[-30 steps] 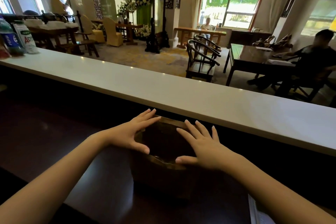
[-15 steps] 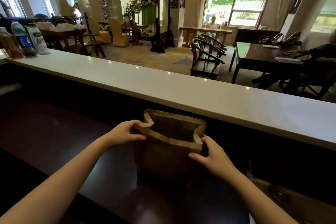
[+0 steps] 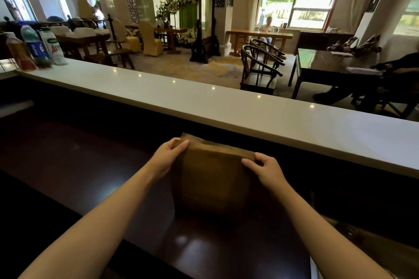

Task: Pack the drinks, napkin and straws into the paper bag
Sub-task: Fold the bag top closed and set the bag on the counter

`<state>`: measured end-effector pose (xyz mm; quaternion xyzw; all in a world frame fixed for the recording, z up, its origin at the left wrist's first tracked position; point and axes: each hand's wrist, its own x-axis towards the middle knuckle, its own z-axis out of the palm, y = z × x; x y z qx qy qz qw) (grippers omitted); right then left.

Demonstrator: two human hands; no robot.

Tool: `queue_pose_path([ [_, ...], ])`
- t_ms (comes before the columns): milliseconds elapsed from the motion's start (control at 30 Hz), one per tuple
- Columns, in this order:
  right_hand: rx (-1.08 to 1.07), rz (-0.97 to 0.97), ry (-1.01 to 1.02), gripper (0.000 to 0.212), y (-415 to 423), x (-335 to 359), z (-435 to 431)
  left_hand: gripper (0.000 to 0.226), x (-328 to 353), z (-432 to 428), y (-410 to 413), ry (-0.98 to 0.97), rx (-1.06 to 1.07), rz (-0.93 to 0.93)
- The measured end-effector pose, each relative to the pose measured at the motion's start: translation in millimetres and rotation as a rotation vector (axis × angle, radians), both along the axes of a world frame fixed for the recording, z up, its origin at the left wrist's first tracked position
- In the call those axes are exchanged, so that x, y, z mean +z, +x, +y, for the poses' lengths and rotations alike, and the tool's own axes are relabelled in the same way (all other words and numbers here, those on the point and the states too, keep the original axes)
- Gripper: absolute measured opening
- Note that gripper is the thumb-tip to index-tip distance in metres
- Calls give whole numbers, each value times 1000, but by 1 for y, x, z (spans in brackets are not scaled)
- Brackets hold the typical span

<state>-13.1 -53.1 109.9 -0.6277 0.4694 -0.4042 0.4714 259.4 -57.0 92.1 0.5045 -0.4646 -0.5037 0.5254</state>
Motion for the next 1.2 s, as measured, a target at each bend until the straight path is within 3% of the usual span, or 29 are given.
queue_pose_path([
  [333,-166,-129,13,18,-9,7,-21,10,12,-12,-41,-160,184,-43],
  [533,-218,-155,5,23,-26,5,-28,6,11,-17,-64,-154,239,-189],
  [700,-278,92,-52,21,-35,-8,-34,20,6,-15,-63,-369,171,-703],
  [800,-271,151,-72,22,-43,-14,-35,37,12,-15,-64,-484,-55,-959],
  [867,-218,247,-108,21,-47,-14,-35,37,15,-17,-63,-479,-173,-1081],
  [1067,-149,810,-364,31,-60,-16,-32,25,16,-17,-61,-381,-278,-1190],
  [1200,69,1032,-595,42,-35,8,-27,24,22,-21,-66,-369,-300,-1211],
])
